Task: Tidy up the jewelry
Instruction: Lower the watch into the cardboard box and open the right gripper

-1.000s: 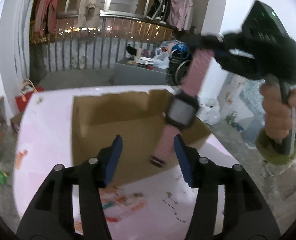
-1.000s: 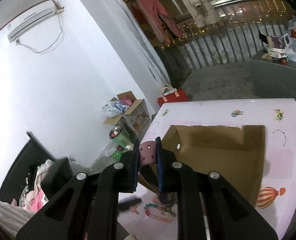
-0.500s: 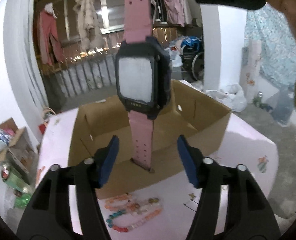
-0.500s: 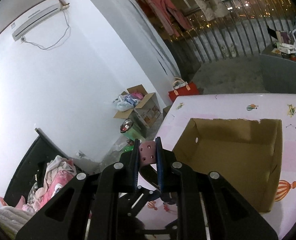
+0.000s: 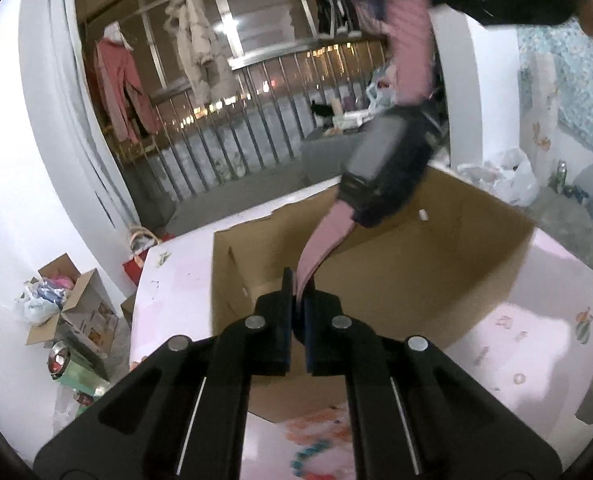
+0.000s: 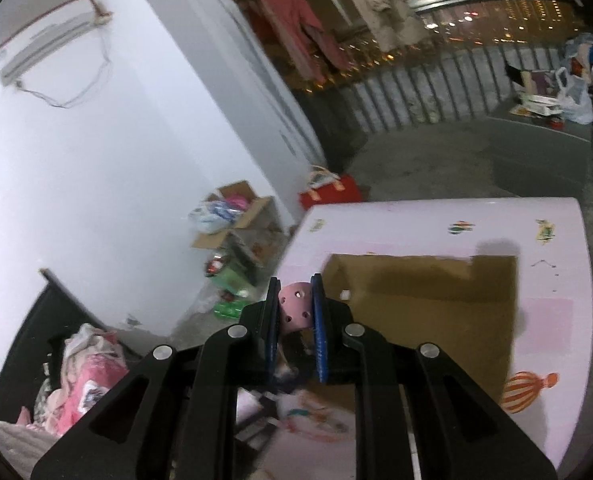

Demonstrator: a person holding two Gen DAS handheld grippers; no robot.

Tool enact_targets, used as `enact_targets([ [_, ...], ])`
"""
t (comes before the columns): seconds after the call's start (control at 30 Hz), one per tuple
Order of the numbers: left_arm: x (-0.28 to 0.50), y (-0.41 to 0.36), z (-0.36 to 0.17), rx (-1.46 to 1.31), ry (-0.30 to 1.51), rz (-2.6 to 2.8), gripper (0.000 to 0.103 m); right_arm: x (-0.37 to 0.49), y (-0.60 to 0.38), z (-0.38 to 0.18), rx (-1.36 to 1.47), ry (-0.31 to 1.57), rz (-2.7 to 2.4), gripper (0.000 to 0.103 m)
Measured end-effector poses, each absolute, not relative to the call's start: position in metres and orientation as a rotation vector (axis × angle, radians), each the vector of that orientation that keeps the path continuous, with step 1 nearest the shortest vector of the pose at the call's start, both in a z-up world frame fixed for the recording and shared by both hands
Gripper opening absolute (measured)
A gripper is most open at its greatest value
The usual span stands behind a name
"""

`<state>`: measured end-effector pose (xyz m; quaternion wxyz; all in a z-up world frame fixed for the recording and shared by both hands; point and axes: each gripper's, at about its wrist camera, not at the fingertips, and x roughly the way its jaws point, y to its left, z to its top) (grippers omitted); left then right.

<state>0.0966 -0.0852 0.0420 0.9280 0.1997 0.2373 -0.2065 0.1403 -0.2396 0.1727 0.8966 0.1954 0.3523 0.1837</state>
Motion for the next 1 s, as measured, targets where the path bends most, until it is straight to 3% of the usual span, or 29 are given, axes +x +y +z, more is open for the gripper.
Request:
enact_targets([
  [0.2,0.175,-0.106,0.044,0.557,0.614,-0.415,0.004,0.212,-0.256,0.121,0.413,0.908,0.291,0.015],
  [0.53,0.273,-0.170,-0.006,0.810,0.898,-0.434,0.006,0.298,-0.273,0.026,0.414,1.143,0.161,0.015],
  [0.73,0.288,-0.179,-0.024,0.885,0.960,-0.420,0.033,0.309,-0.279,-0.007,0.434,1.197,0.107,0.023],
  [0.83,0.287,-0.176,-0.022,0.893,0.937,-0.400,0.039,0.310,-0.280,-0.016,0.420,1.221,0.088,0.028],
  [0.9,0.287,-0.171,-0.017,0.870,0.939,-0.400,0.045,0.309,-0.275,-0.015,0.368,1.214,0.087,0.040],
  [0.93,0.288,-0.169,-0.016,0.866,0.938,-0.397,0.051,0.307,-0.272,-0.011,0.336,1.202,0.071,0.042],
  [1.0,0.286,-0.162,-0.011,0.860,0.924,-0.382,0.052,0.307,-0.273,-0.005,0.305,1.188,0.060,0.046],
])
